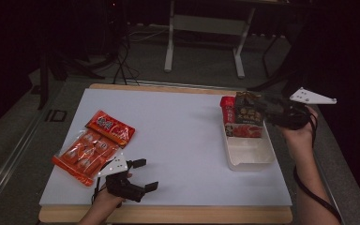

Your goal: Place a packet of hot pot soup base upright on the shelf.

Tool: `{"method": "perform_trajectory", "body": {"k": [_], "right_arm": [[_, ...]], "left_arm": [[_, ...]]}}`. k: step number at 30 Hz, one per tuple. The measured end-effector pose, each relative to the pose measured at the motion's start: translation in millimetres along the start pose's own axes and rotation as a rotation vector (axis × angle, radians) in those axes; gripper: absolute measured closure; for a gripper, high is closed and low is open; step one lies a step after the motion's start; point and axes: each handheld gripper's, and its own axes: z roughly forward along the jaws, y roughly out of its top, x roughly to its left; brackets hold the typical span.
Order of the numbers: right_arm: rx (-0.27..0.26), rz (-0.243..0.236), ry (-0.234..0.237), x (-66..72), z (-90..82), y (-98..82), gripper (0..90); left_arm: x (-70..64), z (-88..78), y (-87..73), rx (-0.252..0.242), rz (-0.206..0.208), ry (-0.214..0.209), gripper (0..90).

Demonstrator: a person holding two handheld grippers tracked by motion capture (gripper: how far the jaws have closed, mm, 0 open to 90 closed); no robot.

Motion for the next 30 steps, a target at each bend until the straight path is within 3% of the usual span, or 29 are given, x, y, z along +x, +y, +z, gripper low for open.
{"method": "perform_trajectory", "body": {"k": [3, 5, 7, 11, 15, 20, 23, 26, 30], "right_arm": [[-0.006, 0.004, 0.019, 15.6, -4.0, 2.1, 29.4], [-0.009, 0.003, 0.023, 23.9, -6.3, 1.7, 28.8], [-0.007, 0.004, 0.030, 31.7, -7.5, 0.5, 26.7], [-0.007, 0.025, 0.042, 43.1, -8.0, -2.4, 20.5], [-0.017, 0.060, 0.052, 59.0, -11.3, -10.1, 13.8], [-0.047, 0.103, 0.118, 70.3, -18.5, -24.8, 10.9], [-0.033, 0.098, 0.110, 74.8, -19.7, -29.8, 10.7], [-0.035, 0.065, 0.143, 86.5, -24.0, -42.6, 11.7], [-0.031, 0.061, 0.187, 93.2, -27.2, -51.7, 13.6]], "left_arm": [[-0.8, -1.0, 0.6, 0.001, -0.013, 0.009, 5.0], [0.1, -1.3, 2.4, 0.055, -0.059, 0.018, 4.9], [0.1, -2.3, 3.6, 0.077, -0.066, 0.041, 2.9], [0.8, -3.0, 4.1, 0.106, -0.082, 0.041, 2.5], [-1.0, -7.9, 5.9, 0.097, -0.039, 0.082, 2.9], [1.9, -15.2, 11.3, 0.071, -0.023, 0.110, 4.8], [3.8, -18.1, 13.3, 0.071, -0.013, 0.110, 6.4], [8.0, -26.5, 17.4, 0.063, 0.012, 0.115, 10.5], [11.9, -35.2, 20.6, 0.066, 0.029, 0.139, 13.5]]}}
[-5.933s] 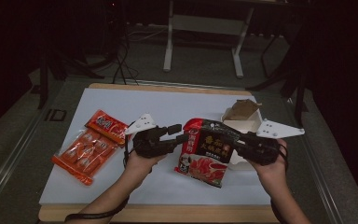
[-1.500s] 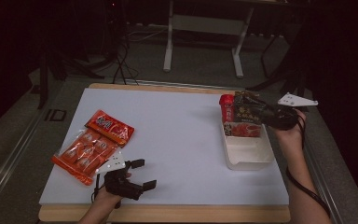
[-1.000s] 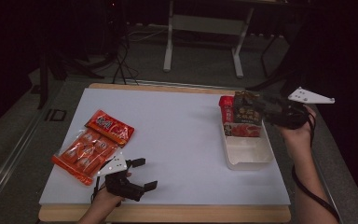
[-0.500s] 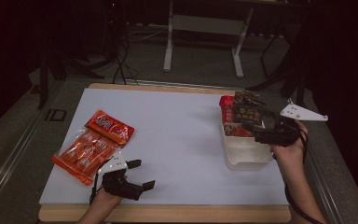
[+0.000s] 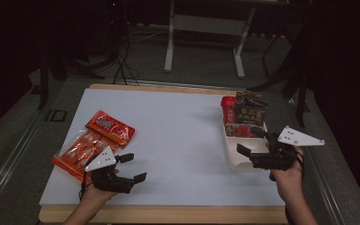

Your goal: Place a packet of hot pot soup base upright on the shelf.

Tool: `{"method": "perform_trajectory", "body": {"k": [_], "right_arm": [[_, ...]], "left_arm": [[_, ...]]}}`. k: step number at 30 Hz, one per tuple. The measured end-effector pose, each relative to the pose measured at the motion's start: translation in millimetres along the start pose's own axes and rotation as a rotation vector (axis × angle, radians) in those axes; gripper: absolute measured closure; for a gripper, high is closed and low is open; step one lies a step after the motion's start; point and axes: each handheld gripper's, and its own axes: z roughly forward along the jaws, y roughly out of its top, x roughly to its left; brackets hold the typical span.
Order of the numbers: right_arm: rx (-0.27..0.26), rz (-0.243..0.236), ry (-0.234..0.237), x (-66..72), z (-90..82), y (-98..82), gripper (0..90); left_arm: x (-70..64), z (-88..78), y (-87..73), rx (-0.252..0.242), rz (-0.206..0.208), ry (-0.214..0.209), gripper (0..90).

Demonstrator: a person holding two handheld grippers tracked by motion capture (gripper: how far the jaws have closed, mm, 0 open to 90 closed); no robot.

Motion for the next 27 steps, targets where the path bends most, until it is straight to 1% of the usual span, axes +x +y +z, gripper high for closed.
{"method": "perform_trajectory", "body": {"k": [2, 3, 5, 7, 8, 9, 11, 12, 14, 15, 16, 18, 19, 20, 21, 24, 25, 26, 27], "right_arm": [[0.010, -0.008, 0.020, 2.8, -0.4, -3.1, 13.7], [0.012, -0.023, 0.023, 4.9, -0.4, -5.1, 14.0], [0.019, -0.028, 0.036, 7.6, -0.5, -7.2, 14.0], [0.015, -0.009, 0.059, 10.2, -0.5, -9.9, 15.2], [0.011, 0.002, 0.073, 11.4, -0.3, -11.6, 15.4], [0.007, 0.010, 0.083, 13.9, -0.3, -13.4, 15.4], [0.003, 0.007, 0.090, 17.9, -0.9, -15.4, 15.2], [0.002, -0.004, 0.084, 20.7, -1.5, -16.5, 14.8], [0.011, -0.018, 0.080, 24.2, -2.4, -17.4, 14.2], [0.010, -0.032, 0.074, 26.2, -3.6, -17.9, 14.2], [0.007, -0.034, 0.074, 27.4, -4.7, -18.2, 14.0], [-0.007, -0.038, 0.076, 29.0, -7.4, -19.1, 13.9], [-0.015, -0.042, 0.074, 29.0, -8.3, -19.6, 13.9], [-0.021, -0.043, 0.074, 28.9, -9.9, -20.4, 13.9], [-0.026, -0.040, 0.072, 28.7, -11.0, -21.4, 13.9], [-0.034, -0.040, 0.057, 27.9, -13.1, -25.7, 13.9], [-0.032, -0.039, 0.056, 27.7, -13.0, -27.6, 13.9], [-0.029, -0.041, 0.053, 27.3, -12.7, -29.7, 13.9], [-0.026, -0.038, 0.052, 27.1, -12.4, -31.2, 14.0]], "left_arm": [[5.2, -6.8, 1.3, -0.006, -0.002, 0.008, 14.1], [6.8, -9.1, 1.7, -0.005, -0.001, 0.020, 14.4], [11.8, -15.8, 2.9, -0.008, -0.007, 0.033, 14.7], [17.2, -22.6, 4.2, -0.002, -0.009, 0.046, 14.9], [20.1, -27.1, 4.6, -0.008, -0.013, 0.060, 14.9], [23.2, -30.7, 4.8, -0.006, -0.015, 0.060, 15.8], [28.7, -37.6, 5.2, -0.006, -0.022, 0.079, 16.4], [30.7, -40.0, 5.3, -0.005, -0.026, 0.081, 16.7], [36.5, -47.3, 5.0, -0.006, -0.025, 0.103, 18.8], [39.9, -50.2, 4.6, -0.002, -0.034, 0.103, 19.6], [43.2, -52.8, 4.2, 0.005, -0.038, 0.118, 20.0], [49.0, -57.0, 3.0, 0.020, -0.040, 0.130, 21.0], [52.8, -59.9, 2.1, 0.033, -0.037, 0.153, 21.2], [56.3, -62.6, 1.2, 0.035, -0.038, 0.155, 22.0], [59.9, -65.0, 0.2, 0.037, -0.039, 0.166, 24.8], [70.3, -71.8, -2.3, 0.049, -0.037, 0.217, 30.9], [73.5, -73.6, -3.1, 0.058, -0.030, 0.236, 31.7], [76.1, -74.7, -3.7, 0.065, -0.032, 0.250, 33.7], [79.6, -76.3, -4.5, 0.074, -0.035, 0.275, 36.8]]}}
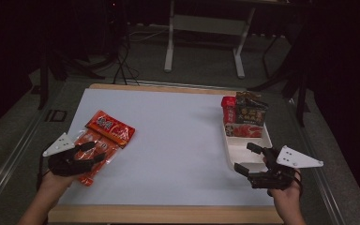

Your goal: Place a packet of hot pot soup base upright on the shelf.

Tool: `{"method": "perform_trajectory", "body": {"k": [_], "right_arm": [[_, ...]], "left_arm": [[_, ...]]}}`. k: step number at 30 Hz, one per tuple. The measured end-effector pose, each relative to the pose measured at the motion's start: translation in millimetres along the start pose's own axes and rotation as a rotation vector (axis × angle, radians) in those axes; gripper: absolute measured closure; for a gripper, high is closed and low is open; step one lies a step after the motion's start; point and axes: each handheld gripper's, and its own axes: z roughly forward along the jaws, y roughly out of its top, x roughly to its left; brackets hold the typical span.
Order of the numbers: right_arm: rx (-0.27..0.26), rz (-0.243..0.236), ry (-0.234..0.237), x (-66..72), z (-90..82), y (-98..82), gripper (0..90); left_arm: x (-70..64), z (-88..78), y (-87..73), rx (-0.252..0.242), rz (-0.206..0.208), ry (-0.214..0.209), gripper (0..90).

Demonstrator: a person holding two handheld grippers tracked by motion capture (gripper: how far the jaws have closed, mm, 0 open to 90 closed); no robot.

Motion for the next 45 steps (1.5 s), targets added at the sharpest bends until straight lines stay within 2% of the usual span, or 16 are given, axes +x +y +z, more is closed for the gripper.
{"method": "perform_trajectory", "body": {"k": [4, 6, 9, 11, 13, 14, 19, 20, 21, 23, 31, 34, 39, 43, 45], "right_arm": [[0.014, 0.010, 0.007, 0.5, 1.9, -4.4, 14.0], [0.013, 0.006, 0.016, 2.2, 1.9, -4.8, 13.9], [0.001, 0.001, 0.025, 5.1, 0.6, -4.6, 13.9], [-0.004, -0.003, 0.032, 6.2, -0.4, -4.2, 14.0], [-0.014, -0.009, 0.036, 7.2, -1.5, -4.0, 14.0], [-0.017, -0.007, 0.038, 7.3, -1.8, -4.0, 14.0], [-0.006, -0.014, 0.040, 8.1, 0.1, -5.2, 14.0], [-0.006, -0.014, 0.040, 8.1, 0.1, -5.2, 14.0], [-0.007, -0.016, 0.042, 8.1, 0.6, -5.4, 14.0], [0.003, -0.014, 0.049, 8.7, 2.6, -6.6, 14.0], [0.006, -0.018, 0.059, 9.1, 3.9, -7.1, 14.0], [0.007, -0.013, 0.059, 8.5, 3.6, -7.8, 14.0], [0.011, -0.010, 0.059, 7.7, 4.1, -8.2, 14.0], [0.019, -0.010, 0.067, 9.4, 5.4, -8.2, 14.1], [0.020, -0.008, 0.068, 9.5, 5.6, -8.2, 14.1]], "left_arm": [[19.9, -1.0, -6.1, 0.025, -0.021, 0.055, 54.7], [27.2, -1.6, -9.5, 0.037, -0.023, 0.100, 65.4], [36.9, -2.3, -14.0, 0.055, -0.045, 0.131, 74.2], [43.8, -2.3, -17.6, 0.069, -0.057, 0.175, 80.9], [49.3, -2.5, -20.5, 0.080, -0.060, 0.191, 87.3], [53.1, -2.3, -22.4, 0.096, -0.062, 0.212, 89.6], [68.1, -3.7, -28.6, 0.145, -0.082, 0.288, 90.0], [68.1, -3.7, -28.6, 0.145, -0.082, 0.288, 90.0], [76.0, -4.4, -31.6, 0.166, -0.092, 0.317, 90.0], [82.8, -4.6, -34.5, 0.179, -0.103, 0.338, 90.0], [101.2, 2.6, -46.1, 0.256, -0.086, 0.377, 90.0], [104.1, 4.3, -49.8, 0.268, -0.087, 0.351, 90.0], [104.5, 5.0, -50.6, 0.271, -0.083, 0.337, 90.0], [98.8, 9.0, -46.6, 0.298, -0.057, 0.323, 90.0], [95.3, 11.6, -45.6, 0.297, -0.050, 0.301, 90.0]]}}
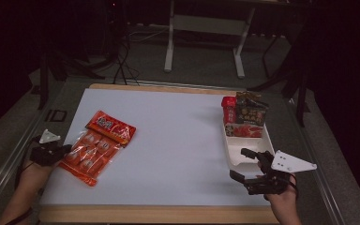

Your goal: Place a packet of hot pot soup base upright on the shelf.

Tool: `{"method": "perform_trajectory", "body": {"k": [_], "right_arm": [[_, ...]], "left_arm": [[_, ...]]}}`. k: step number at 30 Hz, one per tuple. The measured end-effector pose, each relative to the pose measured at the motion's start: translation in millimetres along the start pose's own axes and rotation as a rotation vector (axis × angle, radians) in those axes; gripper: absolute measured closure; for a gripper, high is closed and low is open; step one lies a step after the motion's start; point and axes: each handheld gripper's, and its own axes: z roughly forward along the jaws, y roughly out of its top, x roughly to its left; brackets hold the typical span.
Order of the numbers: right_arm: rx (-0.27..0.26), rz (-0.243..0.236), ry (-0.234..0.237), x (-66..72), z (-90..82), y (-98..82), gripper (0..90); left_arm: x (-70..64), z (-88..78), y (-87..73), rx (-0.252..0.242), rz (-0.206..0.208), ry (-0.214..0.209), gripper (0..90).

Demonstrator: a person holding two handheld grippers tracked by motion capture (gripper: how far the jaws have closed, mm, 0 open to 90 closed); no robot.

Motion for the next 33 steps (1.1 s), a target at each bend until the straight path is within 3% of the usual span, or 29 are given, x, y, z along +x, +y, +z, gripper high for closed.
{"method": "perform_trajectory", "body": {"k": [11, 16, 27, 32, 33], "right_arm": [[0.003, 0.000, 0.002, 0.1, 0.1, -0.1, 14.1], [0.001, -0.002, 0.003, 0.9, 0.0, 0.5, 14.1], [0.005, -0.006, 0.007, 1.7, 0.7, 0.3, 14.1], [0.001, -0.008, 0.004, 1.7, -0.1, 0.7, 14.1], [-0.002, -0.005, 0.005, 1.4, -0.5, 0.7, 14.1]], "left_arm": [[-28.8, 7.4, 6.9, -0.006, 0.028, -0.079, 90.0], [-51.4, 12.2, 12.2, -0.009, 0.054, -0.135, 90.0], [-86.3, 21.2, 22.7, -0.003, 0.091, -0.223, 90.0], [-85.8, 23.0, 26.4, -0.012, 0.081, -0.212, 90.0], [-85.7, 23.6, 27.8, -0.014, 0.081, -0.193, 90.0]]}}
